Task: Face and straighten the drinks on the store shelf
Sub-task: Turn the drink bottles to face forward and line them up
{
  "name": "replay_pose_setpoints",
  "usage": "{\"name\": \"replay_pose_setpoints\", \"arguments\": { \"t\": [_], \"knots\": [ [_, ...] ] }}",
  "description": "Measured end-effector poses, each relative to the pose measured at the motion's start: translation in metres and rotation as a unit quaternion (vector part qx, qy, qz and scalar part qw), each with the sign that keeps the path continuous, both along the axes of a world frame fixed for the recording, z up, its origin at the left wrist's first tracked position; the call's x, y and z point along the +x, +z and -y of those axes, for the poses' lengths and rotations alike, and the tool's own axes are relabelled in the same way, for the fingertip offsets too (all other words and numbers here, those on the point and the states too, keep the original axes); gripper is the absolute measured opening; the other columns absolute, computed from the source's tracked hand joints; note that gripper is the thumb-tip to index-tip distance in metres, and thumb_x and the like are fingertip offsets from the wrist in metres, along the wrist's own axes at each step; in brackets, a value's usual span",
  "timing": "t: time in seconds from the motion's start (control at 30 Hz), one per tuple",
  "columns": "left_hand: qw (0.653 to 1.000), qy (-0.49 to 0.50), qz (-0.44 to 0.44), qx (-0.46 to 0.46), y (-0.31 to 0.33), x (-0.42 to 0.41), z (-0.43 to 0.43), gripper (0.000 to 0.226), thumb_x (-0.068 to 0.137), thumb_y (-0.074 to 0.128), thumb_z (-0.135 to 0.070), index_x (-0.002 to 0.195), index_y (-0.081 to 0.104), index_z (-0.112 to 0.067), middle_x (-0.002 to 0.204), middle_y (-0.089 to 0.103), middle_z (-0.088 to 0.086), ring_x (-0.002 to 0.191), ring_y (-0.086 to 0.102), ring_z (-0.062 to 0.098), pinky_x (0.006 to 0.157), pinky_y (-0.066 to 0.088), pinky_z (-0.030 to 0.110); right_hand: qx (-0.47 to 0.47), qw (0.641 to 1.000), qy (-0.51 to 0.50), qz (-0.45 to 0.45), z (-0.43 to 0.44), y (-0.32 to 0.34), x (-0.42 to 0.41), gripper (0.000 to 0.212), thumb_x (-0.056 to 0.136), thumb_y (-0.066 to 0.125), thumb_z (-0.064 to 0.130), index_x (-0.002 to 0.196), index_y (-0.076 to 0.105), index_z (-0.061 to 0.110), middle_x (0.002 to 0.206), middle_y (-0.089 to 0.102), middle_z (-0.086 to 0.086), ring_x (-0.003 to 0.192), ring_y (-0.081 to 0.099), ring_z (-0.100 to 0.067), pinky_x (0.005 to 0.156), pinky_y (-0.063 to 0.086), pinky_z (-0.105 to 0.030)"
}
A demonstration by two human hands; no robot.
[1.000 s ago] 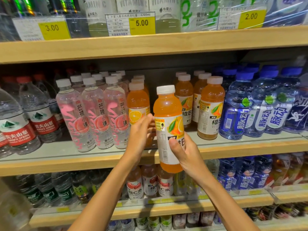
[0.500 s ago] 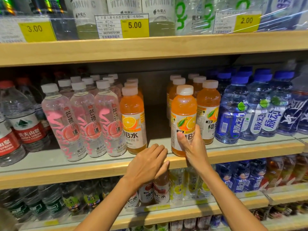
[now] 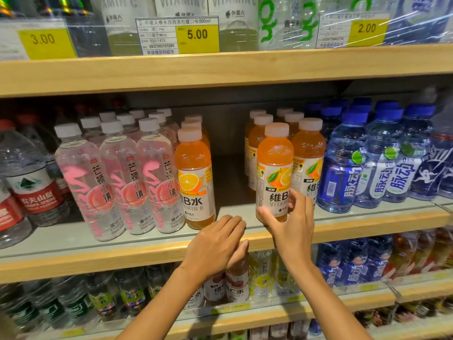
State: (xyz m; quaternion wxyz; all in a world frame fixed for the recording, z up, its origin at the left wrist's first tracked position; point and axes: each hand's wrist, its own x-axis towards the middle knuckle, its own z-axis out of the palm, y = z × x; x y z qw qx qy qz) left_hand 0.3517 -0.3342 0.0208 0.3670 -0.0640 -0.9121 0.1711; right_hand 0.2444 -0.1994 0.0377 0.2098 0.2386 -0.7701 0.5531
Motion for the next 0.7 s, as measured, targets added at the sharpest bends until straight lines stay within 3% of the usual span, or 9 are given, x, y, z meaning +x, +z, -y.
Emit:
{"name": "replay_pose_setpoints", "arguments": {
  "t": [0.2,0.3,0.33,0.4,0.47,0.57,0.7],
  "knots": [
    [1.0,0.004,0.012,0.02,0.005,0.002,-0.003,0.036,0.094,0.046,-0.035,0.103,0.068,-0.008,0.102,0.067,0.006,0.088,0.064,0.02,0.072,0.053,0.03,0.054,0.998,-0.033,-0.018,0.004,0.001,-0.006,0.075,0.074,0.079,0.037,0.132,0.046,0.003,0.116,0.052,-0.013,0.11,0.051,-0.029,0.091,0.047,-0.044],
    [0.999,-0.017,-0.004,0.052,0.007,0.008,-0.004,0.031,0.093,0.049,-0.029,0.102,0.067,-0.006,0.101,0.068,0.008,0.088,0.065,0.021,0.073,0.053,0.031,0.019,0.999,-0.031,-0.029,-0.002,0.0,-0.001,0.065,0.073,0.081,0.027,0.125,0.05,0.002,0.11,0.054,-0.012,0.1,0.055,-0.027,0.088,0.048,-0.043],
    [0.998,-0.024,-0.022,0.061,0.006,0.012,-0.003,0.029,0.092,0.051,-0.026,0.101,0.068,-0.005,0.101,0.068,0.009,0.089,0.065,0.022,0.076,0.053,0.031,0.003,0.999,-0.029,-0.043,-0.004,-0.002,0.002,0.058,0.074,0.08,0.021,0.122,0.052,0.002,0.106,0.055,-0.01,0.096,0.056,-0.025,0.086,0.048,-0.038],
    [0.995,-0.025,-0.078,0.062,0.001,0.024,0.003,0.027,0.09,0.054,-0.021,0.1,0.07,-0.002,0.101,0.07,0.012,0.091,0.066,0.024,0.08,0.052,0.031,-0.021,0.997,-0.008,-0.068,-0.007,-0.005,0.013,0.044,0.078,0.077,0.011,0.115,0.054,0.004,0.1,0.055,-0.005,0.089,0.054,-0.018,0.083,0.042,-0.016],
    [0.991,-0.012,-0.126,0.04,-0.006,0.041,0.015,0.025,0.089,0.055,-0.018,0.1,0.069,0.0,0.1,0.071,0.015,0.09,0.067,0.026,0.084,0.051,0.032,-0.036,0.995,0.047,-0.077,-0.003,-0.006,0.025,0.034,0.081,0.072,0.006,0.11,0.055,0.007,0.096,0.053,0.001,0.084,0.052,-0.01,0.078,0.037,-0.004],
    [0.99,0.018,-0.138,-0.014,-0.015,0.068,0.039,0.026,0.089,0.053,-0.019,0.109,0.057,-0.001,0.1,0.071,0.019,0.088,0.069,0.031,0.088,0.046,0.033,-0.038,0.985,0.161,-0.046,0.017,-0.001,0.041,0.028,0.086,0.067,0.013,0.111,0.054,0.016,0.098,0.057,0.003,0.092,0.054,-0.004,0.077,0.038,-0.005],
    [0.992,0.041,-0.1,-0.068,-0.019,0.082,0.066,0.031,0.097,0.037,-0.025,0.115,0.051,-0.003,0.105,0.071,0.018,0.088,0.071,0.03,0.086,0.042,0.036,0.003,0.965,0.257,0.051,0.058,0.01,0.05,0.048,0.084,0.067,0.039,0.123,0.045,0.022,0.115,0.055,0.005,0.105,0.053,-0.005,0.088,0.044,-0.019]
  ]
}}
